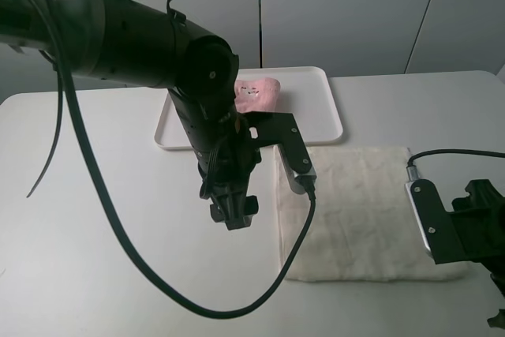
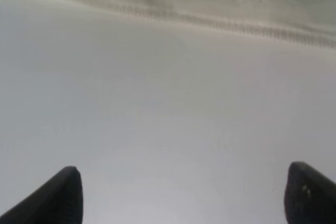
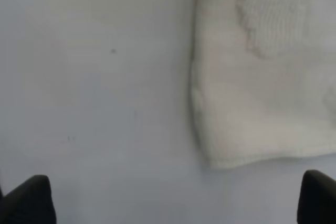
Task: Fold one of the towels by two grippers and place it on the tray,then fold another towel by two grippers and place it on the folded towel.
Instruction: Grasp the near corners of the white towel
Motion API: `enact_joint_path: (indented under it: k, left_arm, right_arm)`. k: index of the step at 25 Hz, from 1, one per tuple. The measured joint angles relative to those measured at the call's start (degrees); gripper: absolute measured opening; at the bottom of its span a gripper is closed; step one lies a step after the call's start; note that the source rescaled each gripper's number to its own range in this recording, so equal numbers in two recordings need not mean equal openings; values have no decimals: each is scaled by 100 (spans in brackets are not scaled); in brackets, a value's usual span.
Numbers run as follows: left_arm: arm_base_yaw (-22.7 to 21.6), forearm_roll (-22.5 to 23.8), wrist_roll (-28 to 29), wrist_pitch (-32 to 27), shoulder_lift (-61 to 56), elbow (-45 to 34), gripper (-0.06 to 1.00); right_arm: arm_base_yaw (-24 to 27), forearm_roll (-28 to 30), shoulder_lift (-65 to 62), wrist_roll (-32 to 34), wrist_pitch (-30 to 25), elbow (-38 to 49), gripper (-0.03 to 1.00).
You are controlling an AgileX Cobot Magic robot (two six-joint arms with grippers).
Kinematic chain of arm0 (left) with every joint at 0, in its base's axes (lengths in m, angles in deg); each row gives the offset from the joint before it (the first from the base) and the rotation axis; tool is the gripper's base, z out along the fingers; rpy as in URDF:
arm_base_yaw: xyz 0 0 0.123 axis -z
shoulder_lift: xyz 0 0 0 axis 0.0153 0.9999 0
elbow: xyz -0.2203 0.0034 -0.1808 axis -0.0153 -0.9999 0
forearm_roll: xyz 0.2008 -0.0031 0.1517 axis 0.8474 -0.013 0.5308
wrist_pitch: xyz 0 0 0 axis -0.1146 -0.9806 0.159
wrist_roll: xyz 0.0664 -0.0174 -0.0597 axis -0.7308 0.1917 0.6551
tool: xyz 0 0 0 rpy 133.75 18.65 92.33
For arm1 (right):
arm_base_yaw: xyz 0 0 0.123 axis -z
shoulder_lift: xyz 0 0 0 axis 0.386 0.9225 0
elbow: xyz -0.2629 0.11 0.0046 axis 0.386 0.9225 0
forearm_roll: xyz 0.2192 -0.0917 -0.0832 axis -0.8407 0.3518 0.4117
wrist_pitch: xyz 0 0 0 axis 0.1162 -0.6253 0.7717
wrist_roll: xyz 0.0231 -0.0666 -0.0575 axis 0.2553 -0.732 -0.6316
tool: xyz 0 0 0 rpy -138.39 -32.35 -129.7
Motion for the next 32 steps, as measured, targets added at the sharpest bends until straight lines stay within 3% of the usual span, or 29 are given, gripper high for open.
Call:
enact_joint_path:
  k: [5, 12, 21, 24, 29, 32]
  left_arm:
    - [0, 18, 0, 0, 0, 0, 99]
    - [0, 43, -11, 0, 0, 0, 99]
    - [0, 70, -21, -13, 0, 0, 99]
    - [0, 70, -21, -24, 0, 0, 99]
    - [0, 70, -21, -60, 0, 0, 99]
    - [0, 70, -21, -90, 0, 0, 99]
  right_arm:
    - [722, -130, 0, -358, 222, 0, 97]
    - [868, -1113, 112, -1403, 504, 12, 95]
    - [878, -786, 804, -1612, 900, 12, 94]
    - [878, -689, 888, -1572, 963, 12, 89]
    - [878, -426, 1120, -1199, 1330, 12, 69]
    - [916, -266, 1201, -1012, 1540, 12, 65]
